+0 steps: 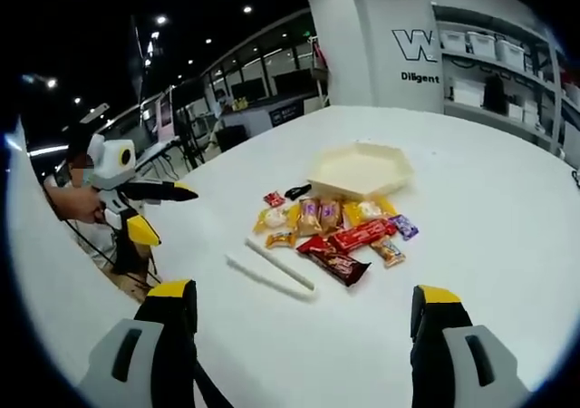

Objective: Place the target food into the container with the food tongs after gripping and lifting it, then release it inside without dropping or visibly crushing the food.

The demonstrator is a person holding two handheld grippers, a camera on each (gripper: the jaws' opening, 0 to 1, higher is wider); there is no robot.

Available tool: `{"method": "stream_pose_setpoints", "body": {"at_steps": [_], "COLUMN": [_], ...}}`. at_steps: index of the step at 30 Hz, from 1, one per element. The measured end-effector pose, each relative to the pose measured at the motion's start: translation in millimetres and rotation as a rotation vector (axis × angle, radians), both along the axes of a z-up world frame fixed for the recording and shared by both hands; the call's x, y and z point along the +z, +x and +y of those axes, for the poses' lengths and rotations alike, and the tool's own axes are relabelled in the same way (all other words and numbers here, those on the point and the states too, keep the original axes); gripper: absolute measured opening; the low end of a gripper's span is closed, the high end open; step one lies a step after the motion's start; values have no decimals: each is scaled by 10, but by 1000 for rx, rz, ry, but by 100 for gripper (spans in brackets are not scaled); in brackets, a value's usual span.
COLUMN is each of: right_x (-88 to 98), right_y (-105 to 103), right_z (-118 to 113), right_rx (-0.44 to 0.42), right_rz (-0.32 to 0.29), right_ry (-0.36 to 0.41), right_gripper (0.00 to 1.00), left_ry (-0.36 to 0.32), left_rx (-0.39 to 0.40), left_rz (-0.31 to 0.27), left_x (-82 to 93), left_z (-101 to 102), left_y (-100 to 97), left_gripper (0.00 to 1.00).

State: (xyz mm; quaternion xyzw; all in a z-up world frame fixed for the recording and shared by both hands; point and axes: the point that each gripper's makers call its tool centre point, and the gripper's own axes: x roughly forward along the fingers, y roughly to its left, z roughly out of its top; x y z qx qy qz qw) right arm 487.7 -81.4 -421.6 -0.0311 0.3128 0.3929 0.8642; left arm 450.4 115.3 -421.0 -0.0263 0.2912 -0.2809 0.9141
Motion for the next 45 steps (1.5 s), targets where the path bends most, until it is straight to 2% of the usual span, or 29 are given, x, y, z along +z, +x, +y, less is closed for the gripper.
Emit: {"method": "stream_pose_setpoints", "body": {"at_steps": [5,13,16,19,31,38,42,45], "right_x": [-43,-112,-129,-166,-250,-276,-265,-274], "right_y": [31,-2,-8,-12,5,-16,9,16], "right_z": [21,39,47,58,119,162,170,180], "right_rx": [16,9,4,16,30,34,12,10], "right_rz": [-14,5,8,-2,-10,7,14,16], "right_ry": [-11,-3,2,-15,-24,-16,0,2], "right_gripper": [95,94,90,90,86,86,85,85], "left_ry": [3,-7,13,10,26,19,40,38], "left_rx": [-18,-15,-46,-62,-139,-186,-197,-205], "left_rz": [-19,-22,-32,-12,-1,15,19,19], "left_x": [22,18,6,-33,-107,-143,-170,-187], "left_z": [-65,-66,-101,-126,-208,-240,-226,-222], "left_y": [30,71,64,46,-43,-96,-101,-98], "left_gripper": [86,83,80,81,73,62,61,57]}}
